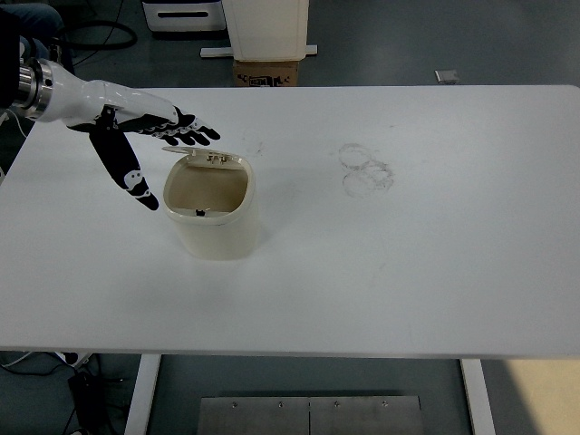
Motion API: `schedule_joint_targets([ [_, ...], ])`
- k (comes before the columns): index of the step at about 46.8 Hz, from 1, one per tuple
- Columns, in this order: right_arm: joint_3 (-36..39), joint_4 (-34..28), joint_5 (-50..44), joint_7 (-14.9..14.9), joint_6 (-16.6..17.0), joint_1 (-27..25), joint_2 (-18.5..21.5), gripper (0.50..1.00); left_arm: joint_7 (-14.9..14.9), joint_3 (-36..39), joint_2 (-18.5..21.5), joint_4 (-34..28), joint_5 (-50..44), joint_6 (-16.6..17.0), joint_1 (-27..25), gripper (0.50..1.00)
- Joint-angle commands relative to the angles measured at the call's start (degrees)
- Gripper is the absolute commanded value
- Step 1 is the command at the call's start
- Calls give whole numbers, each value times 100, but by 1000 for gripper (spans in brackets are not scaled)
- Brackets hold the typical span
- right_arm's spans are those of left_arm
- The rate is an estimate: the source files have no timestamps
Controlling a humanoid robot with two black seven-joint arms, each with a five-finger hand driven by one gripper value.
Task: Open trash bin
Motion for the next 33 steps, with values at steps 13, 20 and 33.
schedule_joint_targets([
  [13,6,0,8,-2,0,-1,0,991,-656,-882,-377,1845,-1662,406,67,1000],
  [20,6,0,0,-2,0,-1,0,991,-1034,-1023,-553,2532,-2612,951,435,1000],
  [33,6,0,8,-2,0,-1,0,991,-2730,-1102,-632,2831,-2868,1742,1551,1000],
])
